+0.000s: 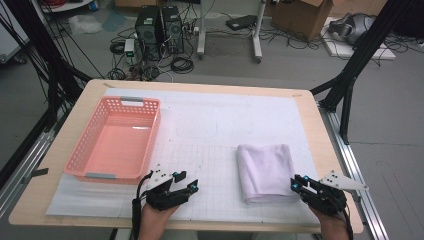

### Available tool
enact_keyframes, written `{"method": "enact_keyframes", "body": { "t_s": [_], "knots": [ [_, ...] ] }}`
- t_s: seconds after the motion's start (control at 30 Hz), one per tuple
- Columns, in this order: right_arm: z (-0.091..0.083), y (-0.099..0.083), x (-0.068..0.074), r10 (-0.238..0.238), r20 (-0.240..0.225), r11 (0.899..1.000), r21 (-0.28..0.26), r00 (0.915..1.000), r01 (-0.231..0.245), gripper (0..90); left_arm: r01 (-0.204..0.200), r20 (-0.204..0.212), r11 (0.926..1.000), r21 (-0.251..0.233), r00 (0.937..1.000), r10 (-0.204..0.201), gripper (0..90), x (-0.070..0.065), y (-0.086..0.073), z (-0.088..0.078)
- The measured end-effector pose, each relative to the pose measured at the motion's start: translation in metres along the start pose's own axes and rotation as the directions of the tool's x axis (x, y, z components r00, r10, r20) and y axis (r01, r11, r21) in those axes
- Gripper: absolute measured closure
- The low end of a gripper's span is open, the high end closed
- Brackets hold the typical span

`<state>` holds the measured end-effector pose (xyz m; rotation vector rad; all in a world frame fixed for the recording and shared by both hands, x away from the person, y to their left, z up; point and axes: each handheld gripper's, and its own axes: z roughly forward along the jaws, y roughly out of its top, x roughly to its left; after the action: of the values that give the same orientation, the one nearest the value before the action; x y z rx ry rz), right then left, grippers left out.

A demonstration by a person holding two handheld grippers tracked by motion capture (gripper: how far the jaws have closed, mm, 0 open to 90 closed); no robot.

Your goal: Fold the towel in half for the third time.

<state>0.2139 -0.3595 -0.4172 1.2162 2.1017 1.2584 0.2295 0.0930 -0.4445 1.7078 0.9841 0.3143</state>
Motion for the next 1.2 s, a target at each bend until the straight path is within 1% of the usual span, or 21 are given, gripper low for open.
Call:
{"method": "enact_keyframes", "body": {
  "t_s": [0.03,0.13,0.2,0.23,0.33,0.43,0.5,0.53,0.57,0.63,0.7,0.73,0.77,0.83,0.9,0.97,1.0,1.03,1.1,1.17,1.2],
  "knots": [
    [0.002,-0.003,-0.002,0.002,-0.006,1.000,0.025,1.0000,-0.002,75.7,0.000,0.000,1.0000,-0.001,1.0000,0.000,45.1,0.000,0.000,0.000],
    [0.006,-0.013,-0.001,-0.038,-0.044,0.994,0.098,0.9983,0.042,76.5,0.001,-0.001,1.0000,-0.004,1.0000,-0.001,45.1,0.001,0.000,0.000],
    [0.006,-0.019,-0.001,-0.072,-0.033,0.987,0.140,0.9969,0.076,76.5,-0.001,-0.001,1.0000,-0.004,1.0000,0.001,45.0,0.001,0.000,0.000],
    [0.005,-0.021,-0.003,-0.074,-0.033,0.988,0.136,0.9967,0.078,76.5,-0.002,-0.001,1.0000,-0.007,1.0000,0.002,44.9,0.001,0.000,0.000],
    [0.002,-0.022,-0.006,-0.091,0.007,0.985,0.148,0.9958,0.089,78.1,-0.008,-0.001,0.9999,-0.010,1.0000,0.008,44.8,0.000,0.000,0.000],
    [-0.002,-0.023,-0.007,-0.063,0.030,0.986,0.159,0.9975,0.058,78.4,-0.014,-0.001,0.9998,-0.013,0.9999,0.014,44.4,0.000,0.000,0.000],
    [-0.006,-0.022,-0.007,-0.041,0.029,0.988,0.147,0.9987,0.036,75.8,-0.014,-0.001,0.9997,-0.018,0.9999,0.014,43.3,0.001,0.000,0.000],
    [-0.009,-0.022,-0.007,-0.034,0.022,0.992,0.124,0.9992,0.031,71.7,-0.014,0.000,0.9997,-0.022,0.9999,0.014,42.7,0.001,0.000,0.000],
    [-0.011,-0.020,-0.008,-0.024,0.016,0.996,0.083,0.9996,0.022,67.0,-0.014,-0.001,0.9996,-0.026,0.9999,0.014,42.2,0.002,0.000,0.000],
    [-0.012,-0.010,-0.010,-0.009,0.009,1.000,0.005,0.9999,0.009,63.8,-0.013,0.001,0.9995,-0.028,0.9999,0.013,41.7,0.001,-0.001,0.000],
    [0.000,0.005,-0.015,-0.023,0.016,1.000,0.004,0.9996,0.023,62.5,-0.024,0.003,0.9995,-0.020,0.9997,0.024,41.7,-0.001,-0.001,0.001],
    [0.013,0.014,-0.018,-0.050,0.021,0.998,0.024,0.9985,0.050,62.5,-0.028,0.004,0.9994,-0.020,0.9996,0.028,41.7,-0.001,-0.001,0.002],
    [0.021,0.020,-0.020,-0.053,0.015,0.998,0.030,0.9985,0.053,62.5,-0.029,0.005,0.9994,-0.019,0.9996,0.029,41.6,-0.002,-0.001,0.002],
    [0.046,0.032,-0.026,-0.052,-0.004,0.997,0.055,0.9986,0.052,63.0,-0.037,0.006,0.9992,-0.018,0.9993,0.037,41.6,-0.004,-0.001,0.004],
    [0.064,0.034,-0.030,-0.050,-0.004,0.996,0.076,0.9987,0.050,65.7,-0.039,0.008,0.9991,-0.016,0.9992,0.039,41.6,-0.005,-0.001,0.004],
    [0.079,0.031,-0.034,-0.068,0.050,0.987,0.148,0.9964,0.060,68.9,-0.043,0.008,0.9989,-0.022,0.9990,0.043,41.5,-0.004,-0.001,0.003],
    [0.080,0.028,-0.037,-0.052,0.061,0.988,0.150,0.9967,0.042,70.6,-0.037,0.010,0.9990,-0.026,0.9993,0.037,41.4,-0.005,-0.001,0.003],
    [0.077,0.026,-0.039,-0.030,0.082,0.990,0.141,0.9961,0.019,72.1,-0.036,0.011,0.9989,-0.030,0.9993,0.036,41.0,-0.004,-0.001,0.002],
    [0.068,0.023,-0.039,-0.045,0.140,0.989,0.149,0.9891,0.024,72.0,-0.036,0.008,0.9983,-0.046,0.9993,0.036,39.9,-0.005,0.000,0.001],
    [0.056,0.019,-0.036,-0.037,0.145,0.992,0.124,0.9888,0.019,67.5,-0.036,0.006,0.9977,-0.057,0.9993,0.037,37.2,-0.005,0.000,0.001],
    [0.047,0.017,-0.034,-0.028,0.146,0.995,0.098,0.9890,0.014,64.6,-0.036,0.005,0.9970,-0.069,0.9993,0.036,35.5,-0.005,0.000,0.000]
  ]
}}
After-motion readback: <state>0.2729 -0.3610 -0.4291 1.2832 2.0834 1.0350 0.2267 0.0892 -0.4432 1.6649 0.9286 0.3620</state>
